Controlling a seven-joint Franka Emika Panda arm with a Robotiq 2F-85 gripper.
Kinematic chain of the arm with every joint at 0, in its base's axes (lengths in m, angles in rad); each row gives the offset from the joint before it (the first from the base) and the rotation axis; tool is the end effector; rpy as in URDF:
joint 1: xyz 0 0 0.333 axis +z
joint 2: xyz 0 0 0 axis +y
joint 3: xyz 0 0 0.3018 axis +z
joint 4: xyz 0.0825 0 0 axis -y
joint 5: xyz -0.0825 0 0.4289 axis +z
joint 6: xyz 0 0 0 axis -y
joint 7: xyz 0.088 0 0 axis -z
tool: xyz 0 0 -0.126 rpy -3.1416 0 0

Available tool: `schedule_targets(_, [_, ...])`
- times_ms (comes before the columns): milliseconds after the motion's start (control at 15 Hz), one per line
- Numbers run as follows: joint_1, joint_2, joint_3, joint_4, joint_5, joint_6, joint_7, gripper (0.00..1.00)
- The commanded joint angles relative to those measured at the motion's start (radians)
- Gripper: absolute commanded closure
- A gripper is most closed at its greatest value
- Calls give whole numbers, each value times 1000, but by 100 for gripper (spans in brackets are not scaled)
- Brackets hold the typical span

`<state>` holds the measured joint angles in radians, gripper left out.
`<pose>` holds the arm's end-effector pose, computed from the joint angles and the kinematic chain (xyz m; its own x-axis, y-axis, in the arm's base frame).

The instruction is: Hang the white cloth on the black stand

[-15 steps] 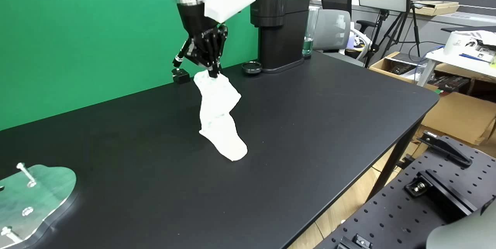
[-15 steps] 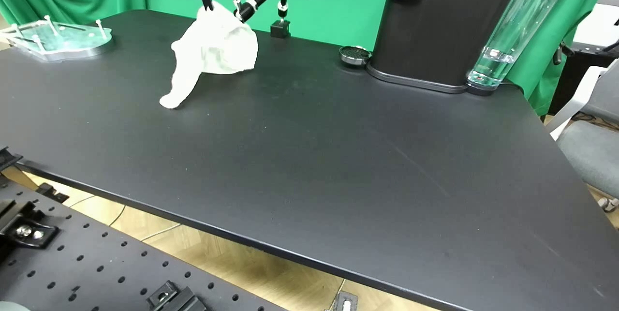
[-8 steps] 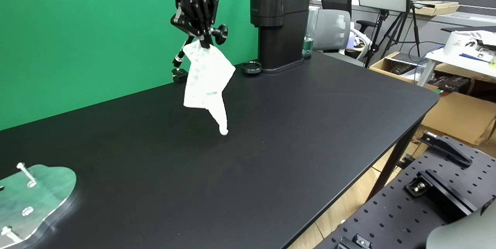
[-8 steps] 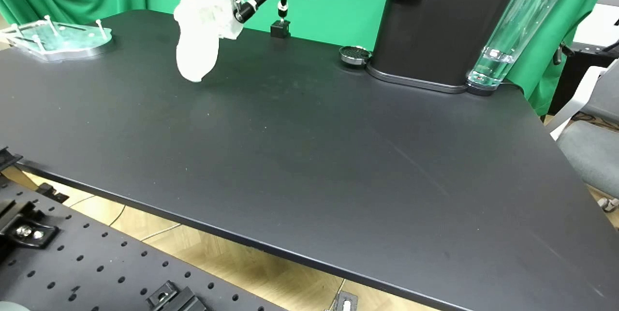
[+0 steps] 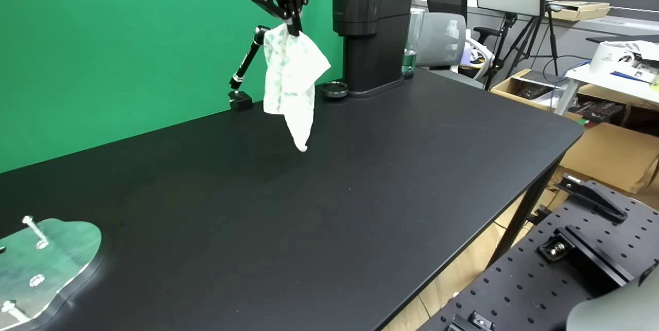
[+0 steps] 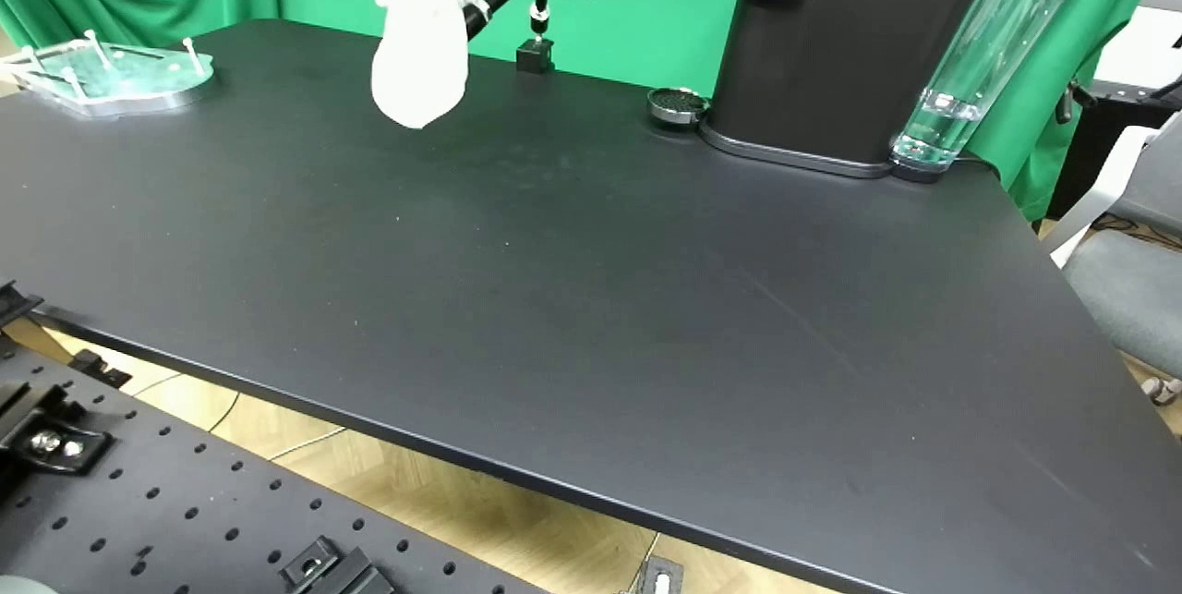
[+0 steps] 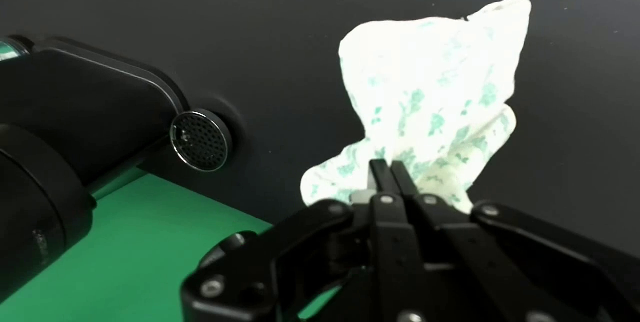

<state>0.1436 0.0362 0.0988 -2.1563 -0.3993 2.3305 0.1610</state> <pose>0.5814 0.1314 0.3382 0.9262 0.3485 0.1436 0.2965 -0.9088 0.2936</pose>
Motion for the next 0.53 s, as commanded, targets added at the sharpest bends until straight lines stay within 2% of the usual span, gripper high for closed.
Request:
schedule_targets(0, [-40, 36, -30, 18, -20, 30, 54, 100])
schedule_targets(200, [-58, 80, -50, 30, -14, 58, 58, 100])
schedule_targets(467, [-45, 131, -58, 52, -10, 84, 64, 100])
